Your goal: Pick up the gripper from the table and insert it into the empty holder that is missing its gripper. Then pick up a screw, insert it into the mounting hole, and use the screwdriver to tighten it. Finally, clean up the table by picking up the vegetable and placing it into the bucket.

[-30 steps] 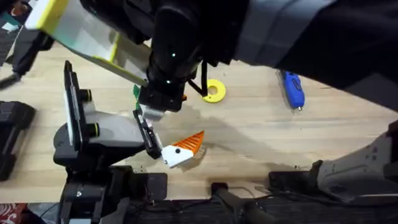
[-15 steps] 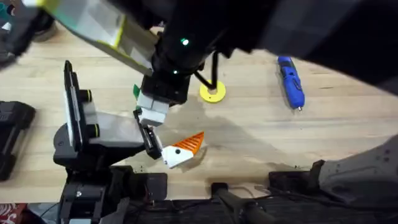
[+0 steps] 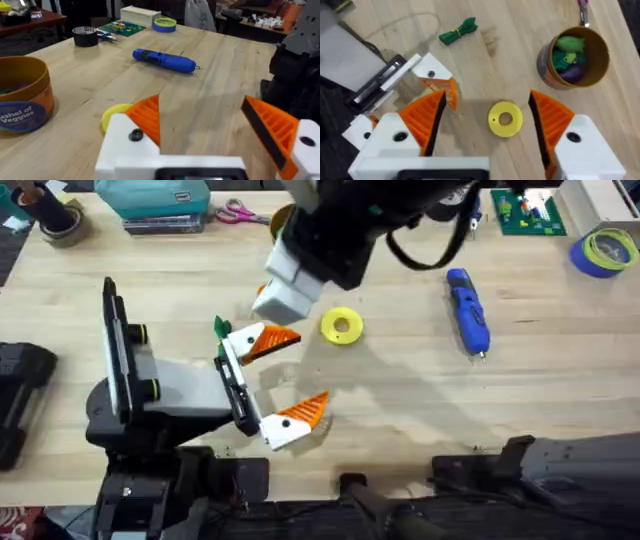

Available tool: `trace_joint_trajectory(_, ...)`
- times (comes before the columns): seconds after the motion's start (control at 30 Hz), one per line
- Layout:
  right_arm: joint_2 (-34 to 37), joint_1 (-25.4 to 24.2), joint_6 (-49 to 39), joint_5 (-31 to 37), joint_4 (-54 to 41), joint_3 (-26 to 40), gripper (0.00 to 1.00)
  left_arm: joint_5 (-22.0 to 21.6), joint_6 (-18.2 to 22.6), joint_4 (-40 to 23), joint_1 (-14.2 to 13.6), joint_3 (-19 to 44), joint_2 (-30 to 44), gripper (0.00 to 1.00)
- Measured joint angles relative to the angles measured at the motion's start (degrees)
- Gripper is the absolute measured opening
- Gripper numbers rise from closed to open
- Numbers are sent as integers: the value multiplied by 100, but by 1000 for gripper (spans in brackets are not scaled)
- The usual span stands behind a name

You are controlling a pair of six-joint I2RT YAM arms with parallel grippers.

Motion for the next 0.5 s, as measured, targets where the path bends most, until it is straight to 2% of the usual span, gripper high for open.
trace_joint_trajectory(0.1,-232,-163,-2,-21,184,-318,997,0,0,0,0,0,2,985)
trace_joint_trajectory(0.23,-774,-575,-248,-388,660,-1187,998,0,2,0,0,0,0,985)
trace_joint_trajectory(0.37,-1309,-1134,-896,-1191,999,-2068,998,0,7,0,0,0,0,985)
trace_joint_trajectory(0.5,-1720,-1791,-1955,-2218,1127,-2905,998,0,15,0,0,0,1,985)
